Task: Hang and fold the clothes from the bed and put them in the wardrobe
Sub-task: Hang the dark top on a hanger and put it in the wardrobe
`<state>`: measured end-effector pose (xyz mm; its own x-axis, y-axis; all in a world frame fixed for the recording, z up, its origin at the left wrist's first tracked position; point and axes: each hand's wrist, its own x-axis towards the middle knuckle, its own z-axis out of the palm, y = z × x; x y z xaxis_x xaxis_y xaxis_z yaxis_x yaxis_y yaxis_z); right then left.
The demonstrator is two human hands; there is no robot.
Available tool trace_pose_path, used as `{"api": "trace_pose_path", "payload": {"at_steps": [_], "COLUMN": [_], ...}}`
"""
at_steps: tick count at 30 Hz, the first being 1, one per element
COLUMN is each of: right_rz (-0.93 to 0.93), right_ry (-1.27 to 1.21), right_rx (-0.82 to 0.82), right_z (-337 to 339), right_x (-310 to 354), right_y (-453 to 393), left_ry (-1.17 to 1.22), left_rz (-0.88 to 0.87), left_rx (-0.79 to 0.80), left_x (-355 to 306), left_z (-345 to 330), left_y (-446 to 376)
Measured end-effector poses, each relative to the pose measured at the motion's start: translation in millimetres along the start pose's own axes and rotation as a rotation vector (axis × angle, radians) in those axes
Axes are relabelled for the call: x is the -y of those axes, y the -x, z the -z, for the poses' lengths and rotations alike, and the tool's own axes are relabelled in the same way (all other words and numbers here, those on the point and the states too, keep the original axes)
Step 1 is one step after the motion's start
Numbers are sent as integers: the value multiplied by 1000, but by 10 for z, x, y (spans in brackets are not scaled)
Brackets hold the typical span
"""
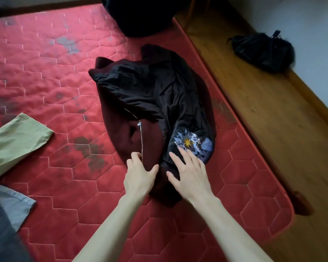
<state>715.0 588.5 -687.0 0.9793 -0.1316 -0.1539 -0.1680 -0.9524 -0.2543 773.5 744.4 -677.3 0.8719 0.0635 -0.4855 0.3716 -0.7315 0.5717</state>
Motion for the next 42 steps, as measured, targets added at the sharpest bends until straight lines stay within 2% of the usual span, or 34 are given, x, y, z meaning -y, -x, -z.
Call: {"api": "trace_pose_path", "payload": {"at_steps": [3, 8, 12, 16, 18, 22, 27, 29, 31, 36, 39, 42], "right_rz": [1, -31, -16, 24, 97, 376, 552, 568, 564, 561, 553, 445], "right_ry": [6, 1, -17, -58, -127, -122, -52, 16, 40, -105, -166, -336], "right_rx": [29, -19, -21, -79, -93, -67, 140, 185, 146, -108, -206, -301], "right_z": [-90, -97, 44, 389, 703, 1337, 1861, 2021, 2171, 2712, 3153, 3639], "right_x": [8, 115, 261, 518, 705, 1123, 1606, 1786, 1975, 2618, 2937, 3080], "right_y": [26, 73, 91, 72, 26, -260, -573, -585, -548, -386, -316, -270], "left_ry": [159, 307, 340, 291, 263, 144, 37, 6, -3, 109, 205, 385], "left_rz": [67, -97, -187, -253, -296, -420, -573, -559, -518, -391, -302, -236], "left_rx": [38, -76, -174, -126, -62, 43, 152, 141, 104, -165, -319, -338], "left_x": [17, -123, -209, -269, -299, -391, -563, -564, -498, -336, -314, -429], "left_z": [-28, 206, 512, 856, 1071, 1613, 2330, 2596, 2828, 3277, 3470, 3684], "left_y": [-80, 42, 179, 385, 513, 683, 839, 896, 932, 1014, 1097, 1226]}}
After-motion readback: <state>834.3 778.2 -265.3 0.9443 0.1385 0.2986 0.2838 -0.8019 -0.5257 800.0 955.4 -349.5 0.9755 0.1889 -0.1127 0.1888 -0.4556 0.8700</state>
